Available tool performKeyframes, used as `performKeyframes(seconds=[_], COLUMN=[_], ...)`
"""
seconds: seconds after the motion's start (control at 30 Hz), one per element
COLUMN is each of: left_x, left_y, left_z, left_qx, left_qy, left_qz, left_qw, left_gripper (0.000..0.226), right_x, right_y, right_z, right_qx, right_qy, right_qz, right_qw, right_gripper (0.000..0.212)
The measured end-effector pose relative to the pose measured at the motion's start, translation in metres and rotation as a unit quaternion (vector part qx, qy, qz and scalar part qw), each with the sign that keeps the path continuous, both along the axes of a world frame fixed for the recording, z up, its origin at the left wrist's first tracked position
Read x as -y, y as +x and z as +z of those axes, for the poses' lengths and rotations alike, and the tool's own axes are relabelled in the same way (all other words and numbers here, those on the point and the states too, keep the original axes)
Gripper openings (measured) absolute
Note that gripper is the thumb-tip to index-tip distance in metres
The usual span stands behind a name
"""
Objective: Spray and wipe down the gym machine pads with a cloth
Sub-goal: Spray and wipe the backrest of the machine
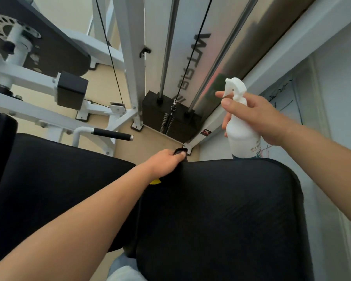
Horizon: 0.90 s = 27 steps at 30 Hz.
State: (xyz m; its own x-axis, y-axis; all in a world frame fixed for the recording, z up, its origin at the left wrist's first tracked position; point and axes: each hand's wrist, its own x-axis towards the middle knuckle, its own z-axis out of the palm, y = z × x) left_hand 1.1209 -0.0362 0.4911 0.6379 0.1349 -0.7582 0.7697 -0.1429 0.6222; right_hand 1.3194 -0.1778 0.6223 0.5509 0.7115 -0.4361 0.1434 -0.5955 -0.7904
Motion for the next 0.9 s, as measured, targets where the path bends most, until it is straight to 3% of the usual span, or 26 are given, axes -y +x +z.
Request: performKeyframes(seconds=[0.17, 0.3, 0.5, 0.63, 0.8, 0.9], left_x=[0.053, 0.095, 0.165, 0.211, 0.242, 0.236], left_y=[-0.005, -0.022, -0.087, -0.142, -0.198, -0.225], left_z=[0.058, 0.086, 0.104, 0.091, 0.035, 0.027], left_qx=[0.150, 0.314, 0.434, 0.447, 0.391, 0.294], left_qy=[-0.056, 0.022, 0.081, 0.085, 0.092, 0.077], left_qz=[0.077, 0.096, 0.020, 0.004, 0.144, 0.263], left_qw=[0.984, 0.944, 0.897, 0.890, 0.904, 0.916], left_gripper=[0.060, 0.038, 0.054, 0.061, 0.055, 0.044], right_x=[0.004, 0.000, 0.015, 0.029, 0.050, 0.057], right_y=[-0.008, -0.026, -0.070, -0.103, -0.154, -0.190], right_z=[0.034, 0.069, 0.114, 0.143, 0.179, 0.175], right_qx=[0.030, 0.047, 0.153, 0.225, 0.248, 0.204], right_qy=[0.061, 0.122, 0.183, 0.231, 0.273, 0.269], right_qz=[-0.019, -0.020, -0.016, -0.043, -0.049, -0.044], right_qw=[0.997, 0.991, 0.971, 0.945, 0.928, 0.940], right_gripper=[0.040, 0.037, 0.049, 0.048, 0.018, 0.031])
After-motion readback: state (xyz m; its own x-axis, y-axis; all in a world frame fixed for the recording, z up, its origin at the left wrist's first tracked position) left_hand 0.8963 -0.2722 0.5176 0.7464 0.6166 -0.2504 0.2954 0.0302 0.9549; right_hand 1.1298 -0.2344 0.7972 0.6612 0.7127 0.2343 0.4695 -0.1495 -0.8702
